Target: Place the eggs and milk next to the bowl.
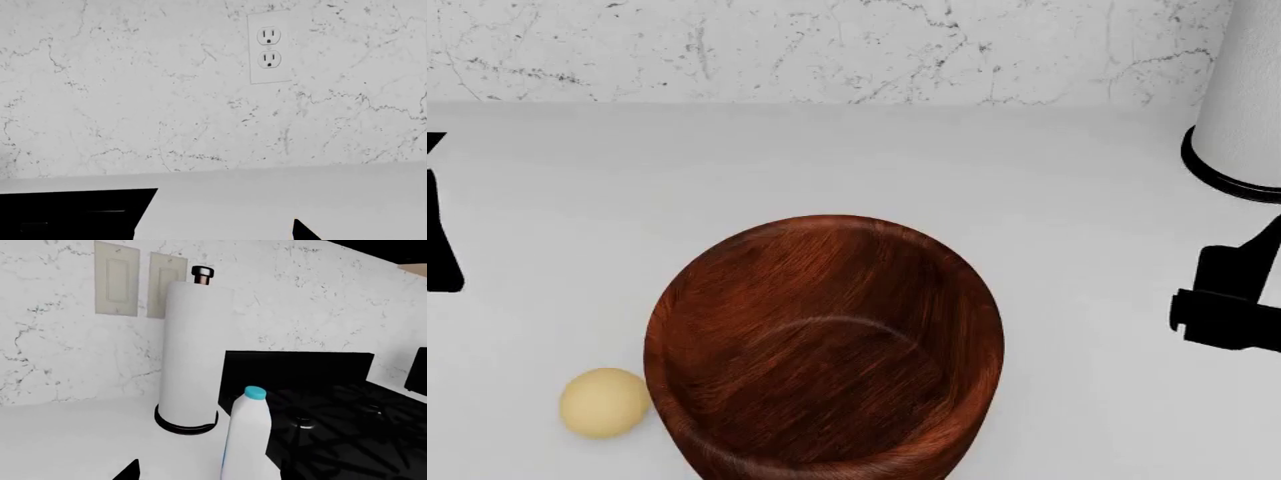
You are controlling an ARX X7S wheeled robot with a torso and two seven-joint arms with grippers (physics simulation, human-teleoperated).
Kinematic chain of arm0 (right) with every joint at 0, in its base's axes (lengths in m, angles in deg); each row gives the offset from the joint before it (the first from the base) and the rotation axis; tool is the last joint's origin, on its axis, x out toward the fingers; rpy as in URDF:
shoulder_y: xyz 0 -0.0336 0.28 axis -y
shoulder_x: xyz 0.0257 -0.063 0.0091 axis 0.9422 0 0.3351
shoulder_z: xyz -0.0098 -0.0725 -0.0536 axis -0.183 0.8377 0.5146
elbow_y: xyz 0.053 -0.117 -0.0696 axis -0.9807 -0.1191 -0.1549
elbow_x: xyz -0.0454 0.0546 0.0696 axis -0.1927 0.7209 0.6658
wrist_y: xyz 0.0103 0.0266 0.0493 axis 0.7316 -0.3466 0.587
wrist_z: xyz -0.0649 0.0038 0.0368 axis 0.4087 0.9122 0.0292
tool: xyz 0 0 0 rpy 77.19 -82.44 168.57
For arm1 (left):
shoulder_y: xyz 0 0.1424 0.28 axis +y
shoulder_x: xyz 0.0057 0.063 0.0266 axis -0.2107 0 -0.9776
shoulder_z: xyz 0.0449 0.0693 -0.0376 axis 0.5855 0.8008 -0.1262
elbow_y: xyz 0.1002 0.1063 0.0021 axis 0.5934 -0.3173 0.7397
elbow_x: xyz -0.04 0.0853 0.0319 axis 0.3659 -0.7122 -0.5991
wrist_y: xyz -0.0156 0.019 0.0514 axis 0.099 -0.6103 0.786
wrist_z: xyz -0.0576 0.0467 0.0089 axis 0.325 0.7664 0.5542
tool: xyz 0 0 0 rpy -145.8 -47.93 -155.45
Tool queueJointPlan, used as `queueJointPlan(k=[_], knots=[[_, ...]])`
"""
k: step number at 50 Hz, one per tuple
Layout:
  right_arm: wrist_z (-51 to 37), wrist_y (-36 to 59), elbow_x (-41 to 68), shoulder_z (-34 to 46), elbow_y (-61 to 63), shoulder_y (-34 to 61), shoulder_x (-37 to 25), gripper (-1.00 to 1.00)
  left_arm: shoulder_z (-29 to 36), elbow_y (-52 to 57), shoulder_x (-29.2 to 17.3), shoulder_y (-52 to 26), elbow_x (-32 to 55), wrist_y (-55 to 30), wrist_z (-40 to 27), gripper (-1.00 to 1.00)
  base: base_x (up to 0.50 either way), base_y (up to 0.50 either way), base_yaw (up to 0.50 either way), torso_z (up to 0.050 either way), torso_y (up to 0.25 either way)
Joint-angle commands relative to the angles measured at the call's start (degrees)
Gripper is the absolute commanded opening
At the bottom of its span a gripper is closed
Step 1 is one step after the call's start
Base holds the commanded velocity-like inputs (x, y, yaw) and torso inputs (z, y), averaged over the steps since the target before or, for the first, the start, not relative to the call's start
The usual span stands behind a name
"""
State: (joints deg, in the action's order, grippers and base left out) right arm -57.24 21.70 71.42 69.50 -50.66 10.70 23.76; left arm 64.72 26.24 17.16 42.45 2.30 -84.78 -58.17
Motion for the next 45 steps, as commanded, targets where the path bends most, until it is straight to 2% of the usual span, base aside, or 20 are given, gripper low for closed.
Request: queueJointPlan(k=[1,45], knots=[[0.2,-2.0,-2.1,0.5,-5.4,1.1,-0.8,1.00,0.2,-0.5,0.0,0.5,-0.3,0.8,0.4,1.00,0.00,0.00,0.00,0.000,0.000],[6.4,-13.7,-9.5,9.3,-33.6,15.0,0.0,1.00,-1.7,1.7,-2.3,4.8,0.1,2.9,0.9,1.00,0.00,0.00,0.00,0.000,0.000]])
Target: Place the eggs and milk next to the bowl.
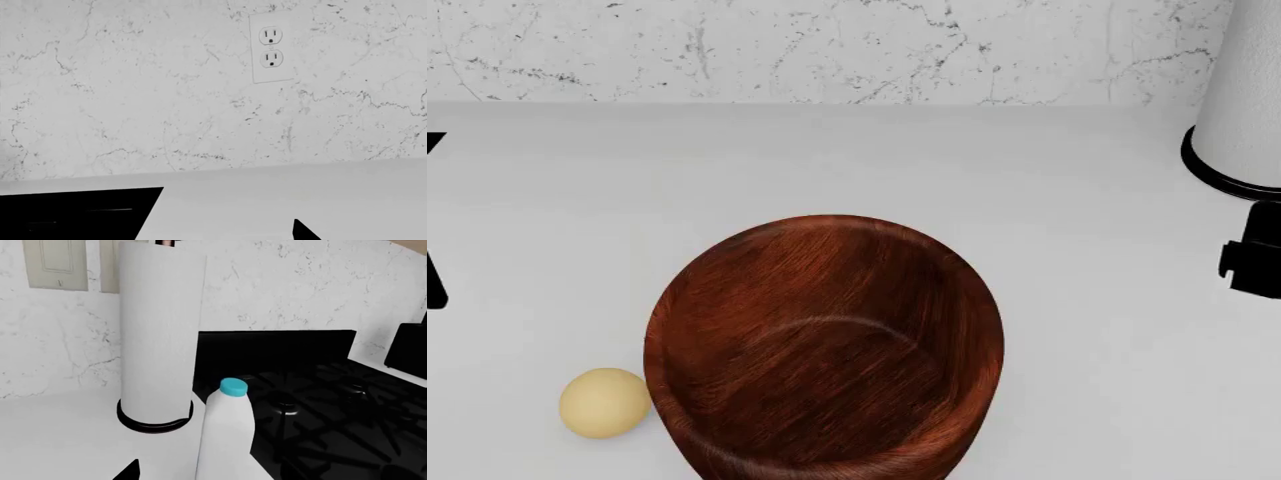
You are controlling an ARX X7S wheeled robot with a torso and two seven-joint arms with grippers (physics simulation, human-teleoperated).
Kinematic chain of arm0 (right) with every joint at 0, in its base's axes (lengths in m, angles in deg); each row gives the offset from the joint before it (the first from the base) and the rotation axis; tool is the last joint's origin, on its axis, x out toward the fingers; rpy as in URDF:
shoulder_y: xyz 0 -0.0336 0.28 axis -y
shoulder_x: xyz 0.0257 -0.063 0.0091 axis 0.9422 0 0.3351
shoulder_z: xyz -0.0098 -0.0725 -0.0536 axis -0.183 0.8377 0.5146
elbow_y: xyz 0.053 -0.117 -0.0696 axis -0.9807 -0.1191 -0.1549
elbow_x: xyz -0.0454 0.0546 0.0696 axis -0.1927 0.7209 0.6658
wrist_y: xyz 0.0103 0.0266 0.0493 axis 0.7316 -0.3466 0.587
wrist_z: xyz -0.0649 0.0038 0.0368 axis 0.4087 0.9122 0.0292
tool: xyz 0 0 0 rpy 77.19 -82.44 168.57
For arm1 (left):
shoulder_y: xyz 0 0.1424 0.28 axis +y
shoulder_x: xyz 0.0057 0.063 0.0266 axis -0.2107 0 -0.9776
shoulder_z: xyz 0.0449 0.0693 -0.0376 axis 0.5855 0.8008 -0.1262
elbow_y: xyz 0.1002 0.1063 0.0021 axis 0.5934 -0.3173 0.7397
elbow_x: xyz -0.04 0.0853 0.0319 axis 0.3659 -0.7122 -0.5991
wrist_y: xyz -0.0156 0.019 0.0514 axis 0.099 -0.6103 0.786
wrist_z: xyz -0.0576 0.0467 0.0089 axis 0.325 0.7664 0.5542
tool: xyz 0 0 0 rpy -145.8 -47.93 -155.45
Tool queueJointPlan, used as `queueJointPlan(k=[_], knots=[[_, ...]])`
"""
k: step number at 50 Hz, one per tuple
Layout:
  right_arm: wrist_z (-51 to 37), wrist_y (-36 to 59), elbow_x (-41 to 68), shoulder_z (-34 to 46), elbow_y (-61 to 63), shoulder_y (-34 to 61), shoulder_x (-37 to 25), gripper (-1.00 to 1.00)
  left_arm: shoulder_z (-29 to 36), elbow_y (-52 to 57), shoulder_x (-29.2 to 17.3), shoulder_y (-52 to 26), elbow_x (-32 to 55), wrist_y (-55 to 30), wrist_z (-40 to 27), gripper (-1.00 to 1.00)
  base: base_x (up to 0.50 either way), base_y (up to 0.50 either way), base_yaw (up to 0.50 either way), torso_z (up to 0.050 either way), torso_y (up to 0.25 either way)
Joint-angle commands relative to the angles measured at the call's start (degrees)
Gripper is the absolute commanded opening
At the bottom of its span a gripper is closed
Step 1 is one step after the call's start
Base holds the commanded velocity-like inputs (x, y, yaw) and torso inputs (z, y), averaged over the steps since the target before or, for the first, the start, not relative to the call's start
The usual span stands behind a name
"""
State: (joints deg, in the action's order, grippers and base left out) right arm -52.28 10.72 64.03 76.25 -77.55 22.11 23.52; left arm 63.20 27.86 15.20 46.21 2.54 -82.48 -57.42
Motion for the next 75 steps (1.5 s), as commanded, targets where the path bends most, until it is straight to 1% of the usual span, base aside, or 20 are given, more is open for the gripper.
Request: queueJointPlan(k=[1,18,31,50,53,60,64,75], knots=[[1.6,-3.0,-2.5,3.0,-7.9,4.3,0.2,1.00,-0.1,-0.1,-0.3,1.2,-0.3,0.8,0.2,1.00,0.00,0.00,0.00,0.000,0.000],[4.8,-9.9,-7.1,7.7,-24.0,11.5,1.2,1.00,1.0,-3.3,0.5,1.5,-2.3,3.1,1.0,1.00,0.00,0.00,0.00,0.000,0.000],[5.9,-13.3,-9.4,9.6,-32.9,16.4,1.6,1.00,1.1,-4.6,0.4,1.5,-3.1,4.4,1.4,1.00,0.00,0.00,0.00,0.000,0.000],[8.0,-22.5,-12.7,12.2,-50.9,24.3,4.1,1.00,1.2,-4.2,0.0,1.8,-3.5,3.7,0.4,1.00,0.00,0.00,0.00,0.000,0.000],[8.9,-26.6,-13.7,13.0,-58.4,27.1,5.1,1.00,1.4,-4.6,0.1,1.7,-3.8,4.0,0.4,1.00,0.00,0.00,0.00,0.000,0.000],[9.9,-34.0,-15.3,14.0,-71.3,31.8,6.3,1.00,1.5,-5.6,0.0,1.8,-4.4,4.7,0.7,1.00,0.00,0.00,0.00,0.000,0.000],[10.2,-36.0,-15.9,14.4,-75.1,33.9,6.8,1.00,1.8,-6.3,0.1,1.5,-4.7,4.9,0.7,1.00,0.00,0.00,0.00,0.000,0.000],[10.2,-35.4,-18.0,13.5,-76.4,35.0,7.7,1.00,2.7,-9.2,0.8,0.5,-6.1,6.3,1.5,1.00,0.00,0.00,0.00,0.000,0.000]])
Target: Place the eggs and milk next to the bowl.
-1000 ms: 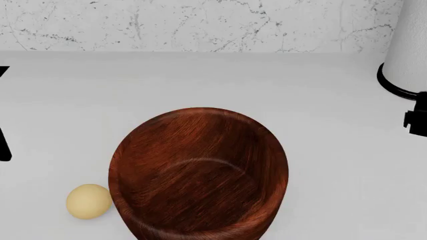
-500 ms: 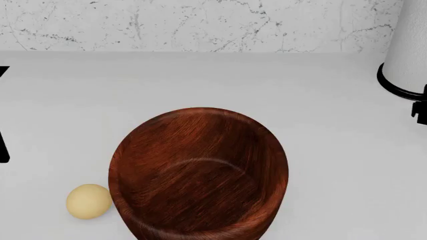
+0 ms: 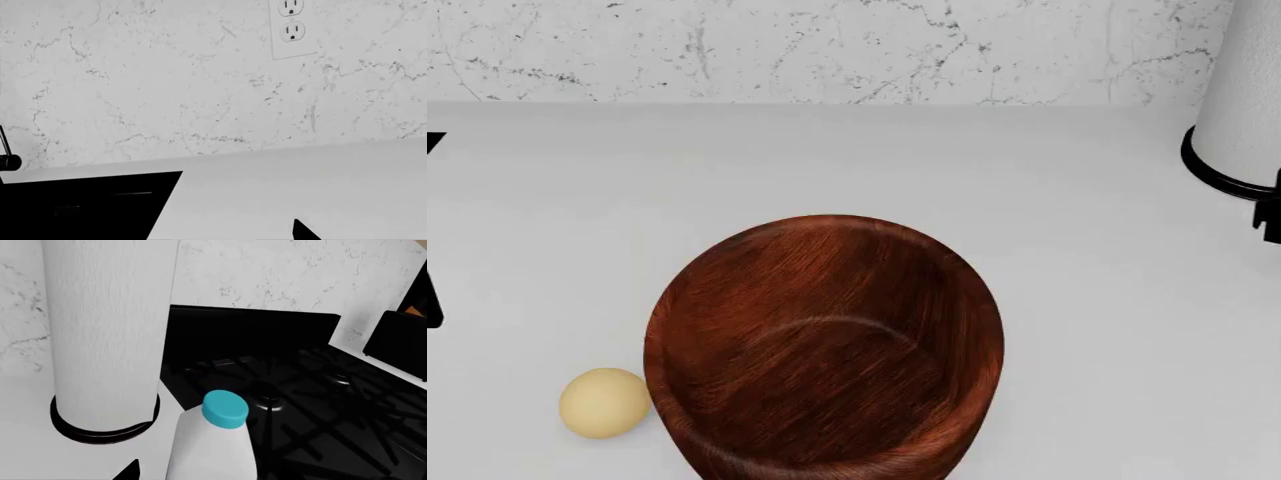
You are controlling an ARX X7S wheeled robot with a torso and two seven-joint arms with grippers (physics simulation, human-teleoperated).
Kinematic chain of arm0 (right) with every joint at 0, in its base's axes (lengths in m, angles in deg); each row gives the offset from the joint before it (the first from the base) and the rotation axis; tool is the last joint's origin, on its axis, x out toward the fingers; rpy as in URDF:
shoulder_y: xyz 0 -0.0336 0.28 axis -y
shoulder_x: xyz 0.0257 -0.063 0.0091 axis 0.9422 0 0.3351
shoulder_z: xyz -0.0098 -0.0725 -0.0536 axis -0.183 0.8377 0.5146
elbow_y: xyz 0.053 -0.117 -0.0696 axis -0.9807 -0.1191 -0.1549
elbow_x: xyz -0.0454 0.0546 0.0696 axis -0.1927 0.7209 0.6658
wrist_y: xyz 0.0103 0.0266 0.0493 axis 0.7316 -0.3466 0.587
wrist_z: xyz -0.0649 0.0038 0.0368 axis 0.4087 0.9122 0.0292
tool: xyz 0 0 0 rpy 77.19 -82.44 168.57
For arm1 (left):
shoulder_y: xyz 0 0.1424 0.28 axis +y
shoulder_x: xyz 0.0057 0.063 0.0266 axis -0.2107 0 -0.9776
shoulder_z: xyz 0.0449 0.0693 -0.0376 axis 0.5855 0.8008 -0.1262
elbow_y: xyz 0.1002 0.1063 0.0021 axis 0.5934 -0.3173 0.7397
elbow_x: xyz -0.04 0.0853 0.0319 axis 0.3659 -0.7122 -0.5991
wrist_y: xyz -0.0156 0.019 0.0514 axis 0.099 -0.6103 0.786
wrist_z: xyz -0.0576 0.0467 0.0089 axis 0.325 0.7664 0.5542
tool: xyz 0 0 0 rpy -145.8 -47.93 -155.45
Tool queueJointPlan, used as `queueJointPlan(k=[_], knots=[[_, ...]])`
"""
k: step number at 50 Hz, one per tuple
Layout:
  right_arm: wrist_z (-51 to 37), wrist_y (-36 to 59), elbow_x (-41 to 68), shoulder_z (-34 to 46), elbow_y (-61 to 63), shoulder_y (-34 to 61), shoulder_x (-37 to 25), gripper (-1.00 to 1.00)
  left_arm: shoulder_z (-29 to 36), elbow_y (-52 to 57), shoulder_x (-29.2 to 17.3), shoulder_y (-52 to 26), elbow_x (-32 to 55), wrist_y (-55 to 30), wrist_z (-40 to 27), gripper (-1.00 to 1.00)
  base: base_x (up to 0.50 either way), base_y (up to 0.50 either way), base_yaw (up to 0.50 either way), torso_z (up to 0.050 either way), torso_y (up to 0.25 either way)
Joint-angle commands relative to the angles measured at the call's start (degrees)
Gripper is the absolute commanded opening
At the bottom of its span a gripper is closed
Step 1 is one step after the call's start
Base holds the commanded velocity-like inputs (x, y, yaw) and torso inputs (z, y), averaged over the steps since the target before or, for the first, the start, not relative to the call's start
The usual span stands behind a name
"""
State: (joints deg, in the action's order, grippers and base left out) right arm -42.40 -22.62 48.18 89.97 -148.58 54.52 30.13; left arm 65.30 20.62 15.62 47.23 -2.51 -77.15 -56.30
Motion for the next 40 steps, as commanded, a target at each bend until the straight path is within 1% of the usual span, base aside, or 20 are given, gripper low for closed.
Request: queueJointPlan(k=[1,13,22,34,40], knots=[[0.2,-1.9,-2.3,-0.6,-5.4,2.2,1.1,1.00,0.6,-2.1,0.3,-0.4,-1.1,1.1,0.3,1.00,0.00,0.00,0.00,0.000,0.000],[-0.3,-1.0,-5.2,-3.5,-5.4,1.5,1.3,1.00,0.9,-2.6,0.4,-0.5,-1.5,0.9,0.0,1.00,0.00,0.00,0.00,0.000,0.000],[-0.9,0.2,-7.2,-4.1,-5.4,2.4,1.5,1.00,0.8,-3.1,0.6,-0.4,-1.6,1.1,-0.3,1.00,0.00,0.00,0.00,0.000,0.000],[-1.1,0.8,-8.0,-4.6,-5.4,2.6,2.2,1.00,1.1,-5.8,1.4,-2.4,-2.2,2.3,0.3,1.00,0.00,0.00,0.00,0.000,0.000],[-1.0,0.7,-8.0,-5.0,-5.4,2.7,2.1,1.00,0.7,-5.8,1.4,-1.6,-1.7,2.1,0.1,1.00,0.00,0.00,0.00,0.000,0.000]])
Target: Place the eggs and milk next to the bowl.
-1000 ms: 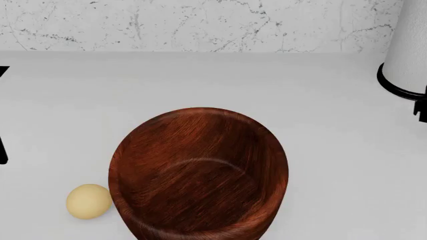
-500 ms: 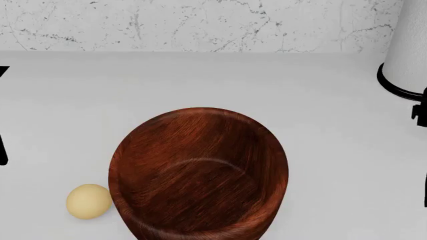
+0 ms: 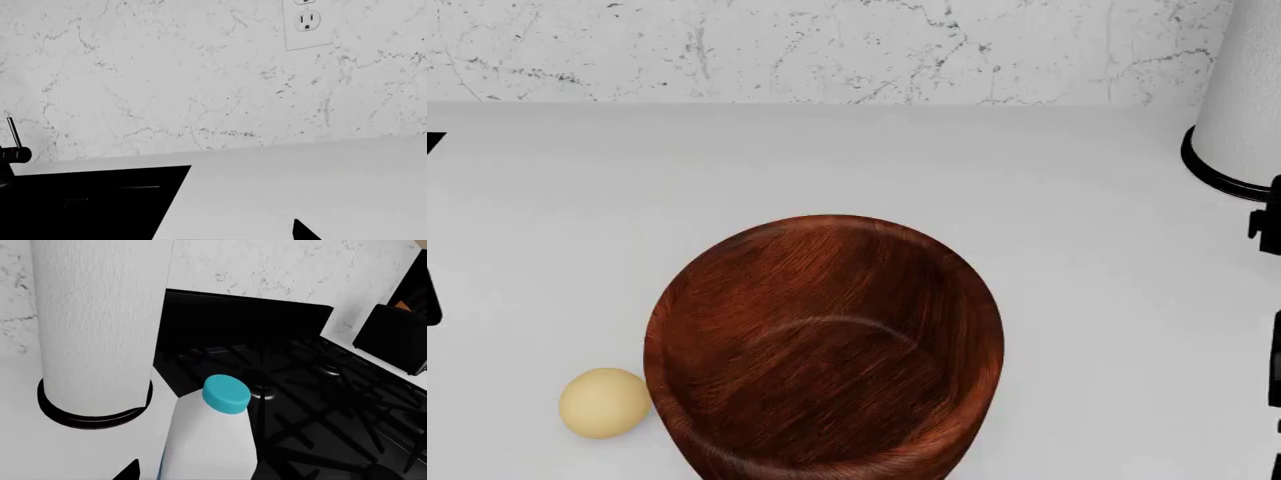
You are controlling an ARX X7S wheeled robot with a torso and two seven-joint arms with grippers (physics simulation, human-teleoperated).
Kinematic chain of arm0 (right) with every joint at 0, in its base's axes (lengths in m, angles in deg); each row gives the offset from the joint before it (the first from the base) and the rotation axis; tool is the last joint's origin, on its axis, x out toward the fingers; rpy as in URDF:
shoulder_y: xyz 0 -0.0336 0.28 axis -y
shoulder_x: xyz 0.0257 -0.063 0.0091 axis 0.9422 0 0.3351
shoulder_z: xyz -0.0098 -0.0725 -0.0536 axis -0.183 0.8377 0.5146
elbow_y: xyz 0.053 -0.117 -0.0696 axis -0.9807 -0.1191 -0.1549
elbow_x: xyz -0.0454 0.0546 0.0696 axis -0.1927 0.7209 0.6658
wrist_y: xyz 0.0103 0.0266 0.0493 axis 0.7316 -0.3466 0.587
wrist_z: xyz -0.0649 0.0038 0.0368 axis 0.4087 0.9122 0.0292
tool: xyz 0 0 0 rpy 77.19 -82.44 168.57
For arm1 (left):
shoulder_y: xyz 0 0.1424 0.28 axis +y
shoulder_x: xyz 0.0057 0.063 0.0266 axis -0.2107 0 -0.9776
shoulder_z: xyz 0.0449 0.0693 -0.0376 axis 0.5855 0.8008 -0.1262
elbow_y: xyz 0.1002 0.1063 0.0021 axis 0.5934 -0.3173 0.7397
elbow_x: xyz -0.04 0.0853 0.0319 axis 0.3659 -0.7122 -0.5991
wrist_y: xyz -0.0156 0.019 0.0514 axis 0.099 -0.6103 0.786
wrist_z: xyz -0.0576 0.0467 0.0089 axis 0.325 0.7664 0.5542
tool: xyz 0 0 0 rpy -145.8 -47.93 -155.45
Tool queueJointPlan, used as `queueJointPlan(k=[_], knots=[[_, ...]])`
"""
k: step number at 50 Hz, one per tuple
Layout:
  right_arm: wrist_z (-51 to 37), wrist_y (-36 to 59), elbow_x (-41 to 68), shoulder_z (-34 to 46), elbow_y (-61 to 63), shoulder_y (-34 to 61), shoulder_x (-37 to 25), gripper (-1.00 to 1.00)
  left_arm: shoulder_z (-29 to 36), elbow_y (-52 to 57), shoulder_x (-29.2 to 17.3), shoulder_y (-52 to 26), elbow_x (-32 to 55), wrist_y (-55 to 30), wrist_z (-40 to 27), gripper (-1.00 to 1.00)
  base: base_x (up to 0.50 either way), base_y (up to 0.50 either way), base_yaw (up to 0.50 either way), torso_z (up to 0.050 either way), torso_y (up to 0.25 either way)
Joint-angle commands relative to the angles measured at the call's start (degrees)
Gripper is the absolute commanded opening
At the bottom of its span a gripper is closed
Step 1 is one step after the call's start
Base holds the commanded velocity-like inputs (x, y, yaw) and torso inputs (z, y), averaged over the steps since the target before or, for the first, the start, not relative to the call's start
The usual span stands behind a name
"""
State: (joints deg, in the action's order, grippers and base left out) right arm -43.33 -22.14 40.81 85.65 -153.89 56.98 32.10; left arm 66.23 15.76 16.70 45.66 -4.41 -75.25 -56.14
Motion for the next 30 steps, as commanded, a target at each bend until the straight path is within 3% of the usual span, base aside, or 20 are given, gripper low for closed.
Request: queueJointPlan(k=[1,19,30], knots=[[-0.1,0.2,-0.6,-0.7,-0.1,0.1,0.1,1.00,-0.2,-1.0,0.3,-0.1,0.2,0.3,0.0,1.00,0.00,0.00,0.00,0.000,0.000],[0.0,0.2,-0.6,-1.8,-0.1,-0.1,-0.6,1.00,0.1,-0.7,0.4,-0.7,0.3,-0.6,-0.2,1.00,0.00,0.00,0.00,0.000,0.000],[0.2,0.2,-0.7,-2.1,-0.1,0.3,-0.3,1.00,0.0,-1.0,0.3,-0.7,0.4,-0.5,-0.1,1.00,0.00,0.00,0.00,0.000,-0.099]])
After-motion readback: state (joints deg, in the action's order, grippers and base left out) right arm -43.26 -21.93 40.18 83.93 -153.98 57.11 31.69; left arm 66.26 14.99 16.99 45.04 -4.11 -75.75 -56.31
